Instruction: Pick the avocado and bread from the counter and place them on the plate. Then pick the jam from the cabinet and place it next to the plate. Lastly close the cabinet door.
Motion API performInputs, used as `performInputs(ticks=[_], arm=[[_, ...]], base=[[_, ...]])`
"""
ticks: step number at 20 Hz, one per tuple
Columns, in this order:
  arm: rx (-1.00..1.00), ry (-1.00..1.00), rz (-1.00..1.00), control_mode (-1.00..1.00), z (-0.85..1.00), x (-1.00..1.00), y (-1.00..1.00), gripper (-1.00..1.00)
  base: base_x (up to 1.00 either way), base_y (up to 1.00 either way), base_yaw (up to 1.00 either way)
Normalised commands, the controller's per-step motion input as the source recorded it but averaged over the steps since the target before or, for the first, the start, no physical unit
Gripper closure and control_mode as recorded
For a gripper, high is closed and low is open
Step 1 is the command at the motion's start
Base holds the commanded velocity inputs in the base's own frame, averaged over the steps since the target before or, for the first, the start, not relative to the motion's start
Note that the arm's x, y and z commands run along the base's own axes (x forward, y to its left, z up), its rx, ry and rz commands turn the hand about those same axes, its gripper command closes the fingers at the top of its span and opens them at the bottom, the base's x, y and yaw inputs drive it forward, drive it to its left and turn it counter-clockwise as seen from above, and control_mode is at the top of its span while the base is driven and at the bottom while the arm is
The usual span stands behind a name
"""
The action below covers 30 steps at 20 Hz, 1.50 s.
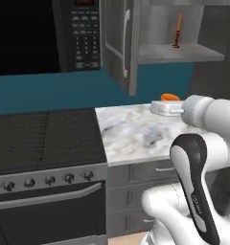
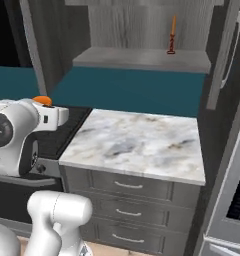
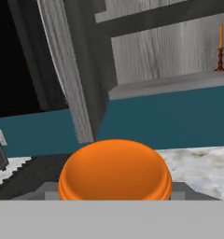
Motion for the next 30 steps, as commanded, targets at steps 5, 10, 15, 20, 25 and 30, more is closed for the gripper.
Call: performInputs(ticks=[5, 10, 15, 20, 25, 30], arm=[[0.00, 0.00, 0.00, 1.00, 0.00, 0.00, 0.00, 1.00], [0.00, 0.00, 0.00, 1.00, 0.00, 0.00, 0.00, 1.00], [0.00, 0.00, 0.00, 1.00, 0.00, 0.00, 0.00, 1.00], [0.00, 0.00, 0.00, 1.00, 0.00, 0.00, 0.00, 1.00], [0.00, 0.00, 0.00, 1.00, 0.00, 0.00, 0.00, 1.00], [0.00, 0.00, 0.00, 1.00, 0.00, 0.00, 0.00, 1.00]], base=[[-0.24, 1.00, 0.00], [-0.27, 1.00, 0.00], [-0.01, 1.00, 0.00], [0.00, 1.00, 0.00], [0.00, 1.00, 0.00], [0.01, 1.00, 0.00]])
